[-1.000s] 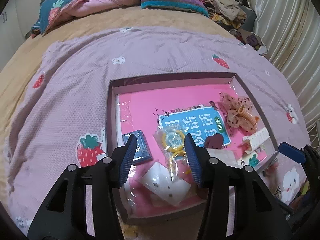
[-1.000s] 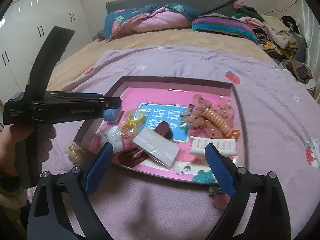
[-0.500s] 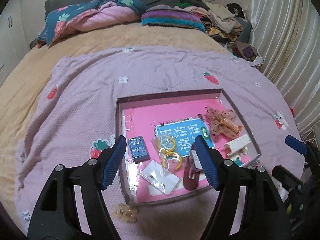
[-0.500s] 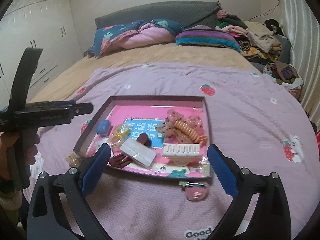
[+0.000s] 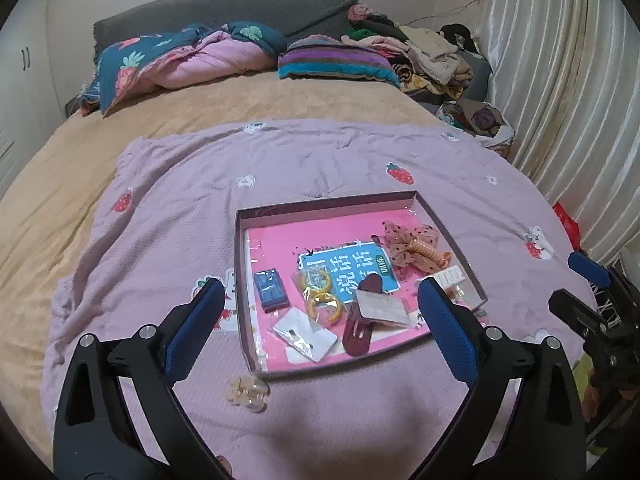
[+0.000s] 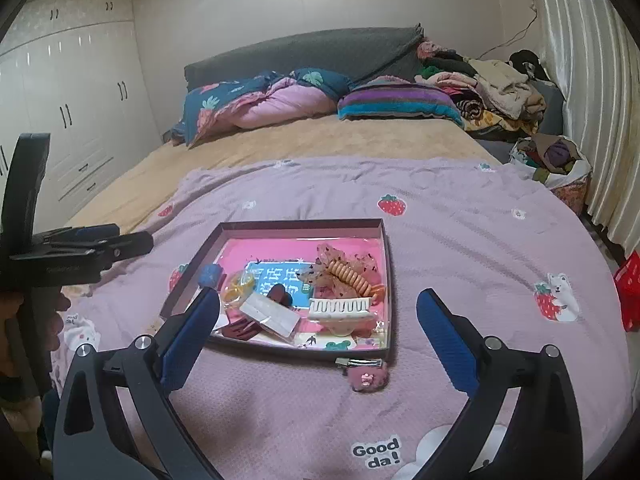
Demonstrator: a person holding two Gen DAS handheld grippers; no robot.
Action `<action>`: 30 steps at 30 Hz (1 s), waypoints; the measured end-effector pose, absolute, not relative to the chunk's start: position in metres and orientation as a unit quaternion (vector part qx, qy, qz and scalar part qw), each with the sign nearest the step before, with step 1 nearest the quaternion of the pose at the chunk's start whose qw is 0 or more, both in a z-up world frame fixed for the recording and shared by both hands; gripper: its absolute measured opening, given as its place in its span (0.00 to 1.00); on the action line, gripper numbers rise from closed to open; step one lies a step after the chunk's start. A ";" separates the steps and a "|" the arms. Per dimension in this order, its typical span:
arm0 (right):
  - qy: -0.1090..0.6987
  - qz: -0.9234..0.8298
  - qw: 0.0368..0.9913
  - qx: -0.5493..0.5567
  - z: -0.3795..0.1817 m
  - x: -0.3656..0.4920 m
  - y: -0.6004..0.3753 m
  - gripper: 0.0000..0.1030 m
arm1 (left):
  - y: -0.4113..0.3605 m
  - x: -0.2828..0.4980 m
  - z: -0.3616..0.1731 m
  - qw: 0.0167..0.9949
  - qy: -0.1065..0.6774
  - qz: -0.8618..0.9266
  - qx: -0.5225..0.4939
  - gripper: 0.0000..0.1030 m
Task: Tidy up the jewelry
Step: 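Move both open tools back toward the pearl and pink clips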
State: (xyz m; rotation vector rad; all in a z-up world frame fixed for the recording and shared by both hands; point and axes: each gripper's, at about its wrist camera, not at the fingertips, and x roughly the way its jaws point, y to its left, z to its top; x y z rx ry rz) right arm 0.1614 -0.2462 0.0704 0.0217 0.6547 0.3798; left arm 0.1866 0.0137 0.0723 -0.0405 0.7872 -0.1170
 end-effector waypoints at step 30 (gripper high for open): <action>0.342 0.181 0.922 -0.010 0.042 0.118 -0.254 0.96 | 0.036 0.114 0.011 0.906 0.420 -0.031 -0.047 0.90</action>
